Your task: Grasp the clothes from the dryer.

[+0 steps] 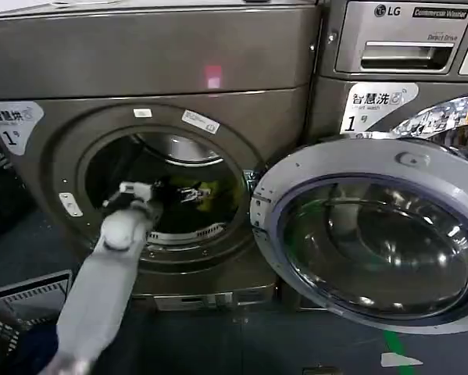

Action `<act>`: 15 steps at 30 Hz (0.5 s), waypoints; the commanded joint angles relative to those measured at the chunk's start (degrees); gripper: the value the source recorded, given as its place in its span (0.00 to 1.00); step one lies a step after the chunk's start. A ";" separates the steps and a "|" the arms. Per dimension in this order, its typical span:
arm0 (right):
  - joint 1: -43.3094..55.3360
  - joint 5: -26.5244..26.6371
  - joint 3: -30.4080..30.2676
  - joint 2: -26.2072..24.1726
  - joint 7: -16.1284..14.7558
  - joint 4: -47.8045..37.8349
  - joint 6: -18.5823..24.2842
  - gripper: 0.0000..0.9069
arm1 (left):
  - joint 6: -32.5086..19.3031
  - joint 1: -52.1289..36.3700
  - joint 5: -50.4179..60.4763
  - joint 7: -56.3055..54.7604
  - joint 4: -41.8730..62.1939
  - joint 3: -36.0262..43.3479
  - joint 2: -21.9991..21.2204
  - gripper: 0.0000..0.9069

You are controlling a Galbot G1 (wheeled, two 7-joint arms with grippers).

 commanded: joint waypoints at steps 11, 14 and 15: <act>0.99 -0.14 -0.30 -0.11 -1.00 -0.96 0.81 1.00 | -18.48 -27.06 20.74 29.74 41.43 26.95 -5.24 1.00; 1.07 -0.13 -0.32 0.05 -1.03 -0.89 0.86 1.00 | -20.30 -27.70 25.06 30.44 43.09 29.57 -5.97 1.00; 1.13 -0.12 -0.40 0.12 -1.02 -0.73 0.85 1.00 | -20.84 -27.71 26.37 30.30 43.56 30.42 -6.44 1.00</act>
